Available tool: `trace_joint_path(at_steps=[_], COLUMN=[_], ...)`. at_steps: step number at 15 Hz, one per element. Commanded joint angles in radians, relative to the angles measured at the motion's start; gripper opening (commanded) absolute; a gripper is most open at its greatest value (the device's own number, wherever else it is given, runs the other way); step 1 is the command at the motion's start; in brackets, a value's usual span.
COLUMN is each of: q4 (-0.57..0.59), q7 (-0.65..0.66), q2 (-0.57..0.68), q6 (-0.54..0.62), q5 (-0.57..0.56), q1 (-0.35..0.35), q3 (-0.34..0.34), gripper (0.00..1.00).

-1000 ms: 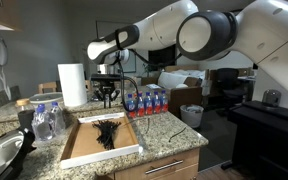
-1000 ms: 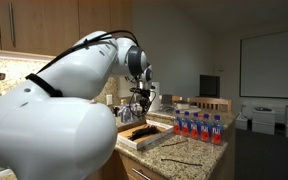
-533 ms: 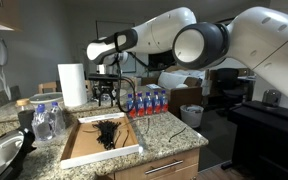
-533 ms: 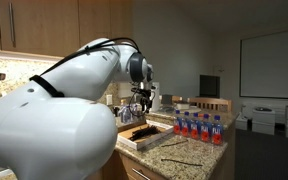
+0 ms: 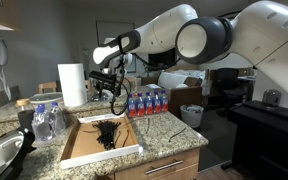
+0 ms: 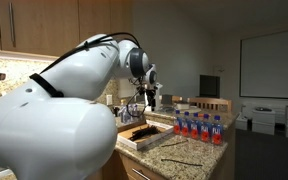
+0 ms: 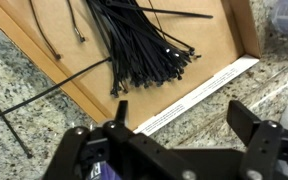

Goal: Pick up the black objects from the counter and put them on the box cover

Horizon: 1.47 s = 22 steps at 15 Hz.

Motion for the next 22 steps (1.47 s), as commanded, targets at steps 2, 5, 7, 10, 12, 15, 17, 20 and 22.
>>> trace_joint_path(at_steps=[2, 5, 7, 10, 12, 15, 17, 20, 22], q4=[-0.274, -0.393, -0.47, -0.605, -0.685, -0.753, -0.812, -0.896, -0.954], q7=[0.044, 0.003, -0.027, -0.127, -0.18, -0.251, -0.283, -0.302, -0.293], q2=[-0.198, -0.301, -0.369, -0.472, -0.511, -0.522, -0.528, -0.516, -0.514], q6=[0.049, 0.038, 0.035, 0.058, 0.082, 0.093, 0.129, 0.183, 0.222], q5=[-0.018, -0.014, -0.044, -0.066, -0.092, -0.133, -0.133, -0.109, -0.089], q1=[0.003, -0.007, -0.059, -0.123, -0.169, -0.236, -0.272, -0.308, -0.318], q3=[-0.052, -0.08, -0.038, -0.029, -0.047, -0.067, -0.073, -0.074, -0.07], gripper=[1.0, 1.0, 1.0, 1.0, 1.0, 1.0, 1.0, 1.0, 1.0])
